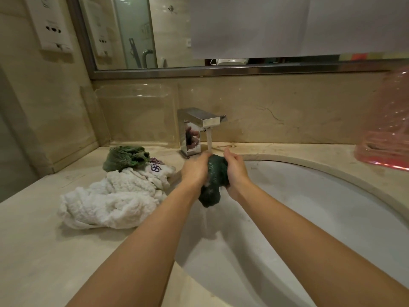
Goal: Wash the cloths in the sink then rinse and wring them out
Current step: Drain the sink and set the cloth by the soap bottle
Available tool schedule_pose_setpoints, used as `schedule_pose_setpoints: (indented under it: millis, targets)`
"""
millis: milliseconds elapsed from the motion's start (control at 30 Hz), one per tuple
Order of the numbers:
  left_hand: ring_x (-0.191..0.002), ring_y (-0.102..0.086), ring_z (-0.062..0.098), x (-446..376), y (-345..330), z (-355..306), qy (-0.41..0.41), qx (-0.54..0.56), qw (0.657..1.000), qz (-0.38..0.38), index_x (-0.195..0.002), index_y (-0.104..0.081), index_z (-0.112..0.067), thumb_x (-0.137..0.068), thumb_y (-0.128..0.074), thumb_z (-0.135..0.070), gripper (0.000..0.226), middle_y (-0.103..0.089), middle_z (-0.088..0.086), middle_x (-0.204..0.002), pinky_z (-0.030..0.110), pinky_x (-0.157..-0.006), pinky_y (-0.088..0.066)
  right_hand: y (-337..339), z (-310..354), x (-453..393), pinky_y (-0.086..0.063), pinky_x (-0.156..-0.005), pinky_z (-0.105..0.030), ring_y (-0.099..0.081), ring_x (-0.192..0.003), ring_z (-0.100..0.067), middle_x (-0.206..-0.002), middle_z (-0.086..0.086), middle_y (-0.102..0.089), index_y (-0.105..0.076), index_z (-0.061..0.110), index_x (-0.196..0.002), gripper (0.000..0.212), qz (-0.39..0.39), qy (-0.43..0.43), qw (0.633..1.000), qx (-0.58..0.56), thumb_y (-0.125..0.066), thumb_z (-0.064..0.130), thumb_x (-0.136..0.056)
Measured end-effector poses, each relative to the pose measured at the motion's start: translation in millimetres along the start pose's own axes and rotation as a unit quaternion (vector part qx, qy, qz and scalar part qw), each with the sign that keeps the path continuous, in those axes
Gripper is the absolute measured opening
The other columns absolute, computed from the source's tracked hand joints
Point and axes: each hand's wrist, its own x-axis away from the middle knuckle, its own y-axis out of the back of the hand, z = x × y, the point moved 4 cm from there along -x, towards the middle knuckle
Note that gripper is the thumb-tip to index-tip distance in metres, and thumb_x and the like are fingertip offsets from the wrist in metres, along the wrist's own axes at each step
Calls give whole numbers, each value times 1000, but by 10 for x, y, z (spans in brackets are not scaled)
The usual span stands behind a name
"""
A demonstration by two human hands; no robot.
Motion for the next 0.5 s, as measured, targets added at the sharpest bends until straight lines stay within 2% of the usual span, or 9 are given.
schedule_pose_setpoints:
  millis: [100, 167, 233, 300, 367, 433, 500]
  targets:
    - [-95, -58, 25, -2, 79, -15, 7, 50, 998, -38, -91, -57, -18, -99, -44, -36, 23, -58, 6, -91, 42, -95, -48, -108, -1, 55, -53, -79, -35, -58, -103, -22, -108, -3, -60, -54, 26, -102, 18, 60, 28, 998, 0, -58, 42, -93]
    - [-96, -60, 28, 10, 109, -19, 18, 60, 997, -54, -95, -62, -17, -99, -44, -35, 26, -62, 9, -93, 43, -96, -48, -160, -16, 74, -51, -72, -29, -61, -99, -20, -102, -2, -63, -57, 21, -106, 27, 67, 50, 995, 55, -59, 43, -92]
    - [-98, -60, 27, -3, 110, -2, 21, 34, 998, -58, -114, -64, -14, -100, -42, -37, 34, -65, 11, -102, 39, -93, -48, -168, -9, 59, -52, -76, -32, -62, -98, -21, -103, -4, -65, -59, 18, -111, 32, 37, 61, 990, 122, -52, 45, -96]
    - [-102, -59, 27, 13, 84, -4, 7, 9, 999, -42, -121, -62, -12, -100, -42, -42, 42, -64, 12, -110, 35, -89, -45, -131, 14, 22, -53, -88, -40, -62, -100, -24, -104, -6, -66, -62, 20, -108, 30, -1, 69, 986, 149, -47, 44, -98]
    - [-113, -56, 30, 4, 55, 6, -15, -27, 999, -36, -129, -55, -10, -98, -43, -50, 52, -61, 13, -122, 37, -95, -42, -83, 54, -1, -49, -96, -43, -59, -103, -24, -106, -5, -64, -62, 21, -108, 29, -38, 75, 987, 136, -45, 42, -100]
    - [-121, -52, 32, -22, 45, 20, -20, -41, 998, -37, -140, -41, -11, -94, -45, -58, 66, -55, 14, -133, 41, -101, -40, -32, 81, -11, -46, -97, -41, -54, -102, -20, -105, -3, -57, -58, 16, -116, 31, -84, 71, 989, 99, -43, 40, -101]
    - [-118, -54, 31, -15, 20, 10, -22, -17, 1000, -12, -142, -29, -14, -90, -53, -57, 72, -52, 12, -133, 41, -96, -46, 7, 100, -20, -49, -97, -43, -56, -104, -23, -108, -6, -57, -54, 13, -118, 34, -114, 56, 992, 26, -44, 40, -101]
